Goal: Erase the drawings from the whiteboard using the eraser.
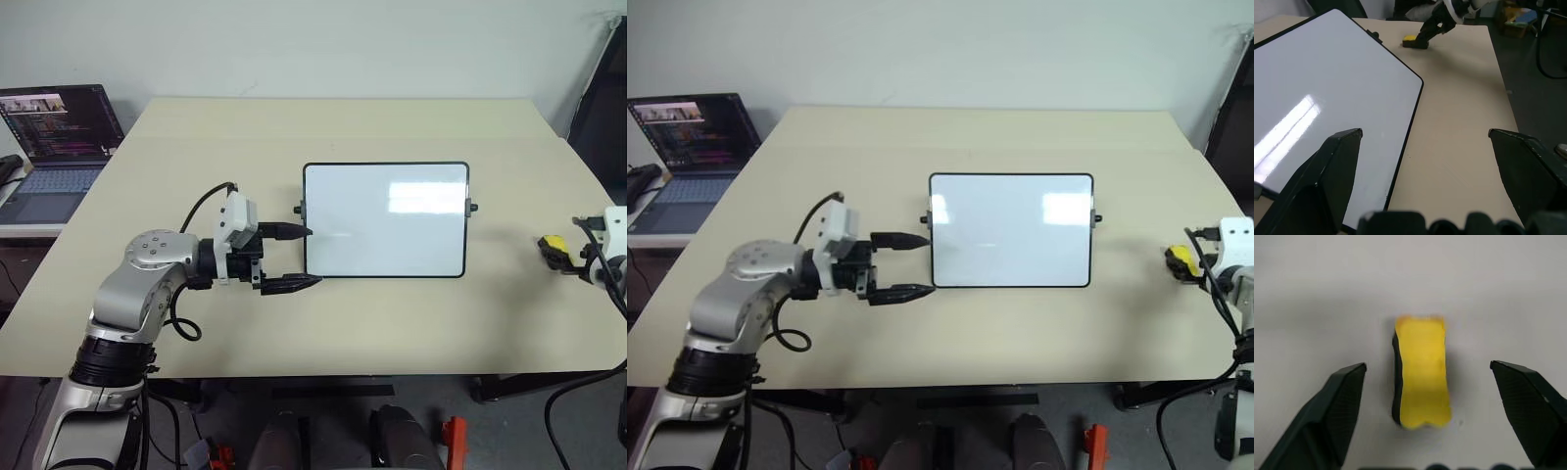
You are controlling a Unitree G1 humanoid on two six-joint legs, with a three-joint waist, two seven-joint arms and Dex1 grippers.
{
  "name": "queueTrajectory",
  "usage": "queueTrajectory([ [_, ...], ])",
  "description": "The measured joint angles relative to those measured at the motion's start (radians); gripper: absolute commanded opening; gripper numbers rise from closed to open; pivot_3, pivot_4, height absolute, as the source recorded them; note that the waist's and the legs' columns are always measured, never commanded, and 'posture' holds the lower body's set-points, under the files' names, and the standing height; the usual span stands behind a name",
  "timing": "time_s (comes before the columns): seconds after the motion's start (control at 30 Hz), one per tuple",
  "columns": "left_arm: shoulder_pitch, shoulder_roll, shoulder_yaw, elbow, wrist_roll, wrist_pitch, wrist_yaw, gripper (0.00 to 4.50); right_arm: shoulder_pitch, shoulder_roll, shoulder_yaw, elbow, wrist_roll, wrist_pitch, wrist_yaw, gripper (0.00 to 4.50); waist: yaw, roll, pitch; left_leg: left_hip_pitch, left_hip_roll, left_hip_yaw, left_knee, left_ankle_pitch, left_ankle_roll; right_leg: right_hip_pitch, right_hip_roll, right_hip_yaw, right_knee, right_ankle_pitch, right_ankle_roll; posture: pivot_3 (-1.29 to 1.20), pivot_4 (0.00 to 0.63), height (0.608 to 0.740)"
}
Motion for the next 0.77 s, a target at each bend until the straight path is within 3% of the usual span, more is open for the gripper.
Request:
queueTrajectory([
  [0.17, -0.022, -0.122, 0.148, 0.163, 0.073, -0.186, 0.262, 4.5, 0.074, 0.185, -0.031, -0.25, 0.07, -0.245, 0.014, 4.47, -0.003, -0.001, -0.001, 0.003, 0.001, -0.001, 0.0, 0.0, 0.0, 0.002, 0.001, -0.001, 0.001, 0.0, 0.0, 0.0, 0.15, 0.74],
  [0.33, 0.035, -0.168, 0.207, 0.333, 0.175, -0.342, 0.427, 4.5, 0.152, 0.325, -0.002, -0.115, 0.061, -0.384, -0.007, 4.47, 0.01, -0.001, -0.001, 0.0, -0.001, 0.001, 0.0, 0.0, 0.0, 0.0, -0.002, 0.001, 0.0, 0.001, 0.001, 0.0, 0.15, 0.74],
  [0.77, -0.006, -0.302, 0.145, 0.657, 0.371, -0.612, 0.653, 4.5, 0.142, 0.395, 0.025, 0.006, 0.046, -0.55, -0.045, 4.47, 0.016, 0.0, 0.0, 0.0, -0.001, 0.0, 0.001, 0.0, 0.0, 0.0, -0.001, 0.0, 0.001, 0.002, 0.002, 0.0, 0.15, 0.74],
])
